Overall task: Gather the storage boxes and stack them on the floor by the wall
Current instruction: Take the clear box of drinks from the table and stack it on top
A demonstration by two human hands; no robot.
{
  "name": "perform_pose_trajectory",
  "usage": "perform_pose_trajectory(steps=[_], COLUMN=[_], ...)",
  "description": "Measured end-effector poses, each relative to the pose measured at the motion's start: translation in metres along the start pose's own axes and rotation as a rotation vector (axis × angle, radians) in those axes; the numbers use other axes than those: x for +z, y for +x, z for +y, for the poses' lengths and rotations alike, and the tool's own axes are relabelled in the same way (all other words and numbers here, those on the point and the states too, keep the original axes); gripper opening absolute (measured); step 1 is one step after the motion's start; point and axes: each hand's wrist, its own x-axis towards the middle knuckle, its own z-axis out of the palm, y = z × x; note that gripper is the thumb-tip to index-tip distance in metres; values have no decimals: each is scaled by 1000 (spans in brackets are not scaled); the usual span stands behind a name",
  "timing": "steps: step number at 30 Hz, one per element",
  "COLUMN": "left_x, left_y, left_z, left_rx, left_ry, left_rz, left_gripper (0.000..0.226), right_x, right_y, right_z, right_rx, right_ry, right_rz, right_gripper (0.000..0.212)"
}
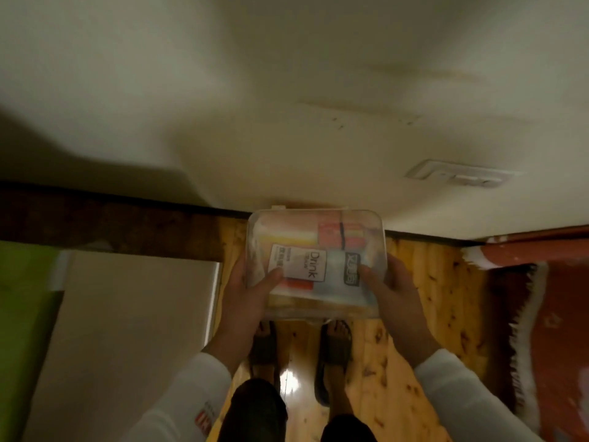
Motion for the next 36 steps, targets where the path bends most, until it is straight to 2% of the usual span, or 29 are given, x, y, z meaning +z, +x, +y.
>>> perform_pose_trajectory(steps=[6,13,29,36], left_x=[-4,-5,-4,-4], left_y=[56,94,121,130], left_z=[-19,-33,-54,-61], left_rx=[2,-13,-1,3], left_ry=[11,34,46,80], left_rz=[-46,-47,-8,-7], left_gripper=[58,59,64,64], right_x=[18,29,36,37], right_y=[50,84,113,119], right_z=[38,60,78,84], right_rx=[11,54,80,79], right_ry=[18,26,-4,11], right_rz=[20,34,9,6], right_gripper=[28,27,42,36])
